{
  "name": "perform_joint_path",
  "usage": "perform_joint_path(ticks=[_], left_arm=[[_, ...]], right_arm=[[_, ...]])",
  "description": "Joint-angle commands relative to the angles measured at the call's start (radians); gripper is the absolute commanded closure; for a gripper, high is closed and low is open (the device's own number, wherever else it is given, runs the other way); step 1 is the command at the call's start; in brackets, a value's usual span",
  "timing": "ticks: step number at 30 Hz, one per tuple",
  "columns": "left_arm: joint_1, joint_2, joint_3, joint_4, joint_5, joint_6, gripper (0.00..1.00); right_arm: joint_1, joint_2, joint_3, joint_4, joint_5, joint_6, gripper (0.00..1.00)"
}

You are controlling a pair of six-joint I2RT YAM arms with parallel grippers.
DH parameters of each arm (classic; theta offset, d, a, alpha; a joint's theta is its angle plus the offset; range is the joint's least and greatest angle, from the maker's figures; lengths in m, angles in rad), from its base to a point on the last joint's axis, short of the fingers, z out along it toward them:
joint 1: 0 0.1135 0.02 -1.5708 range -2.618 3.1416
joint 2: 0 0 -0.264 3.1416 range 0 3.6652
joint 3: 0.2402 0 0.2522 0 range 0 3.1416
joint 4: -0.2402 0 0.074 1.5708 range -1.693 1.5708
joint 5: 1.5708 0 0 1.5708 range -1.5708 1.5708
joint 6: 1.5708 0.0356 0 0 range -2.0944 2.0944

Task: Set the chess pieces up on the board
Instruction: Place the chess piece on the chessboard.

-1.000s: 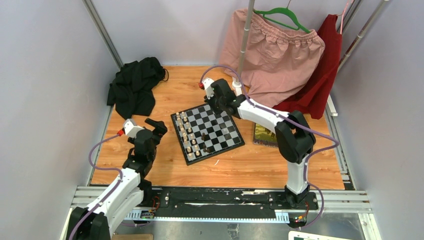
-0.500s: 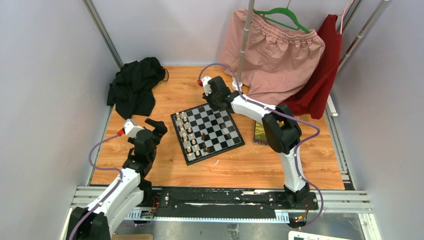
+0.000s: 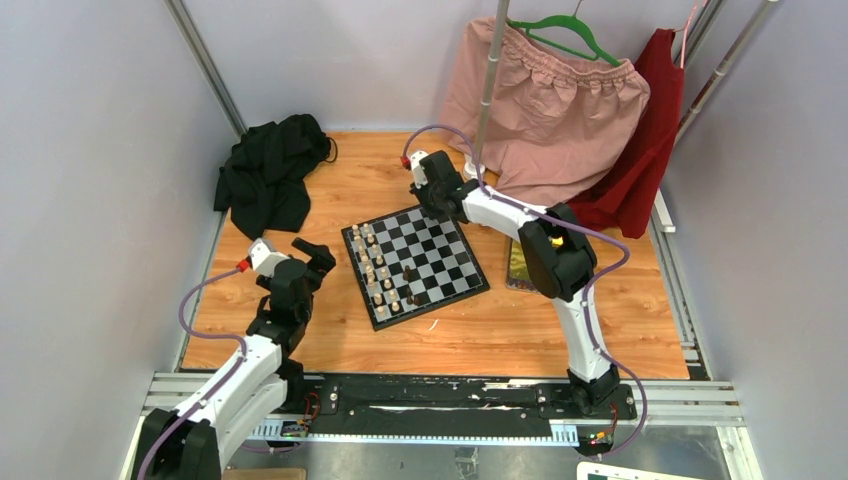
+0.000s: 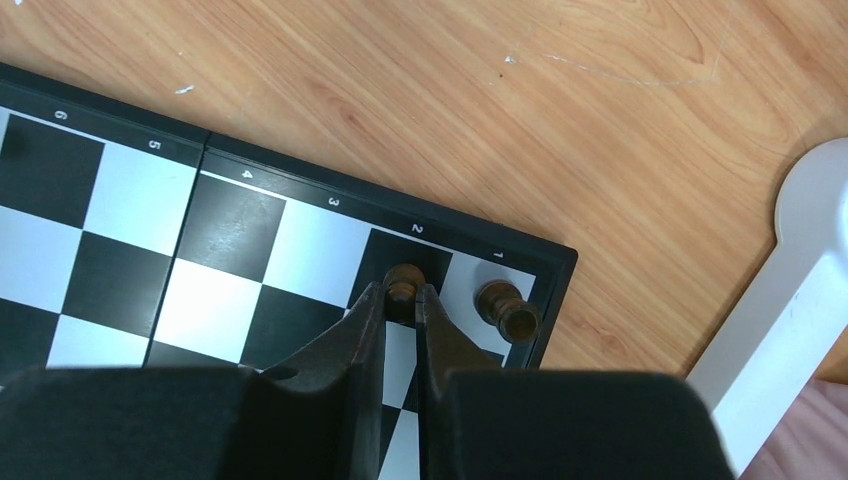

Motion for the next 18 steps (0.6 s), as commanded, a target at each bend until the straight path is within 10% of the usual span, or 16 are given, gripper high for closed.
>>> perform_joint_path(ticks=[1,9,18], left_arm=[[0.003,0.008,-0.014,0.04,-0.02,0.02,0.0],[0.003,0.024,-0.016,0.051,-0.024,0.019,0.0],[0.003,0.039,-0.01,0.054,-0.016,0.014,0.0]], right_arm=[[-0.018,0.021,0.028,0.016,0.014,0.024,1.0],[-0.023,0.036,0.02,0.026,0.005,0.026,0.98],[-0.022,0.008,-0.012,0.052,-0.013,0.018,0.71]])
